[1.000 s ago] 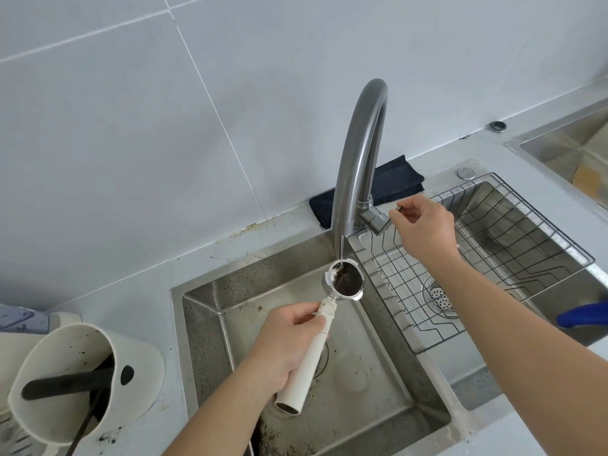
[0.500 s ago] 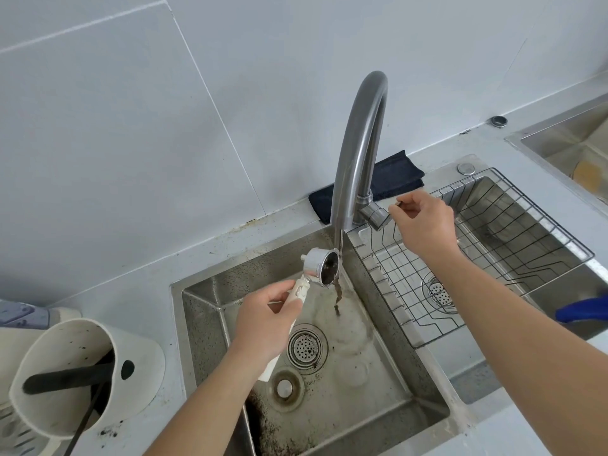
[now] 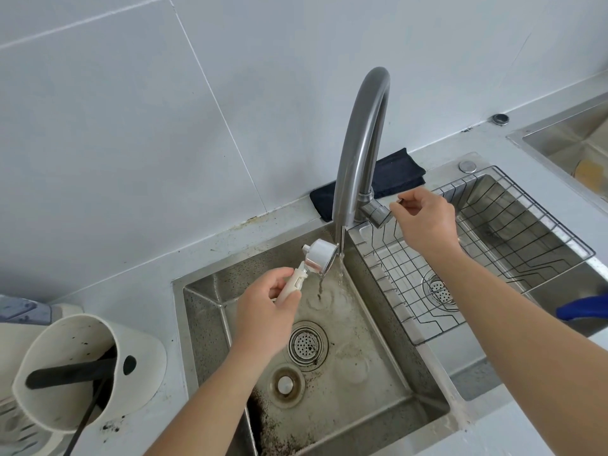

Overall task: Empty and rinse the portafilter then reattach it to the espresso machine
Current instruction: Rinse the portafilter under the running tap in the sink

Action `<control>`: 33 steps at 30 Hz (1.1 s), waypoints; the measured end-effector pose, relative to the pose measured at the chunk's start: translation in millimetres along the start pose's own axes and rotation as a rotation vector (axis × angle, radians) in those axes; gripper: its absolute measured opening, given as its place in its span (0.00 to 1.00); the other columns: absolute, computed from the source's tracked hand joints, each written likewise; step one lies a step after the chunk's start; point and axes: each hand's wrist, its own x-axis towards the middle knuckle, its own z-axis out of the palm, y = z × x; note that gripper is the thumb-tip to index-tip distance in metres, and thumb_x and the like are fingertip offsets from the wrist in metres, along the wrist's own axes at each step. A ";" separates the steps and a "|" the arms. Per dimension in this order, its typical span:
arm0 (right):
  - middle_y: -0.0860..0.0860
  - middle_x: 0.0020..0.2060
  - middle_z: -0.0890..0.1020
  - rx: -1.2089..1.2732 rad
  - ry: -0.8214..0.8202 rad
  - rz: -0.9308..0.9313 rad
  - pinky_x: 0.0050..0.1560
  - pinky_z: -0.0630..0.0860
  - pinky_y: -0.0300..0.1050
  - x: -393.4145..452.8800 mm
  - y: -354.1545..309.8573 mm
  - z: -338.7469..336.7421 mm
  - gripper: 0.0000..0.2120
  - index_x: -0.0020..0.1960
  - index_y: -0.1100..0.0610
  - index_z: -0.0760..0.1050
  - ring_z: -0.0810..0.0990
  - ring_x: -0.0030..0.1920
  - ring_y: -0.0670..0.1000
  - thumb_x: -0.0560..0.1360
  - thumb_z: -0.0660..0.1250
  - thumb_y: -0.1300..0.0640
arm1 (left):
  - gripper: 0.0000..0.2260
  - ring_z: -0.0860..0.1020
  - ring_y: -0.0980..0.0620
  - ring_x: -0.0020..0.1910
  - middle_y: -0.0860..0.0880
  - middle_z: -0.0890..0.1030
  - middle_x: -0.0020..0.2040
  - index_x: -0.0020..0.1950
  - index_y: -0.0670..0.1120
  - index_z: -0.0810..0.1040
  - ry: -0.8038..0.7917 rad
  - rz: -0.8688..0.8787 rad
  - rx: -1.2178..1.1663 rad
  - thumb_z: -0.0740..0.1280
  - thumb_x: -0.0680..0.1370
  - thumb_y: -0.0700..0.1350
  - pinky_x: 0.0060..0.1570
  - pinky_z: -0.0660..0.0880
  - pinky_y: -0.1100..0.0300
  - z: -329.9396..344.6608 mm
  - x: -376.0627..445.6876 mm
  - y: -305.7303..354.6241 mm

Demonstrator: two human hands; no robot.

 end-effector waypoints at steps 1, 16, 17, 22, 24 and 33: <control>0.45 0.41 0.82 0.003 0.001 -0.001 0.44 0.70 0.33 0.1 0.0 0.1 0.07 0.53 0.53 0.80 0.80 0.44 0.44 0.76 0.69 0.53 | 0.14 0.79 0.63 0.45 0.61 0.81 0.45 0.52 0.59 0.80 -0.006 -0.007 -0.018 0.70 0.75 0.40 0.42 0.74 0.69 1.2 0.2 -0.6; 0.46 0.43 0.83 0.023 0.000 0.009 0.40 0.69 0.29 0.5 1.7 0.7 0.06 0.52 0.52 0.79 0.80 0.44 0.43 0.76 0.69 0.53 | 0.16 0.83 0.53 0.44 0.60 0.85 0.47 0.52 0.64 0.81 -0.133 -0.197 -0.423 0.70 0.76 0.41 0.44 0.81 0.49 19.9 -7.4 -0.7; 0.46 0.42 0.83 0.025 0.000 0.008 0.40 0.69 0.29 0.6 1.4 0.3 0.06 0.52 0.52 0.79 0.80 0.43 0.43 0.76 0.69 0.53 | 0.16 0.83 0.50 0.46 0.59 0.85 0.48 0.51 0.65 0.82 -0.147 -0.202 -0.441 0.70 0.76 0.41 0.46 0.81 0.47 21.5 -7.4 -0.5; 0.46 0.42 0.83 0.012 -0.002 -0.002 0.41 0.70 0.29 0.8 2.3 0.1 0.06 0.52 0.53 0.79 0.80 0.43 0.44 0.76 0.69 0.53 | 0.16 0.82 0.44 0.48 0.52 0.86 0.49 0.52 0.63 0.84 -0.173 -0.235 -0.548 0.69 0.77 0.40 0.50 0.78 0.45 29.0 -8.0 0.0; 0.46 0.42 0.83 0.006 -0.002 -0.006 0.42 0.70 0.31 1.3 2.4 0.1 0.06 0.52 0.54 0.79 0.80 0.44 0.44 0.76 0.69 0.53 | 0.14 0.81 0.44 0.44 0.49 0.86 0.48 0.52 0.60 0.84 -0.180 -0.256 -0.587 0.69 0.77 0.40 0.46 0.78 0.47 31.0 -8.7 1.7; 0.46 0.42 0.83 0.023 -0.013 0.014 0.38 0.69 0.29 0.9 7.4 -1.1 0.06 0.51 0.53 0.79 0.80 0.43 0.42 0.76 0.70 0.53 | 0.13 0.83 0.45 0.42 0.44 0.85 0.48 0.56 0.54 0.84 -0.229 -0.330 -0.703 0.69 0.77 0.39 0.43 0.78 0.50 35.1 -13.1 4.8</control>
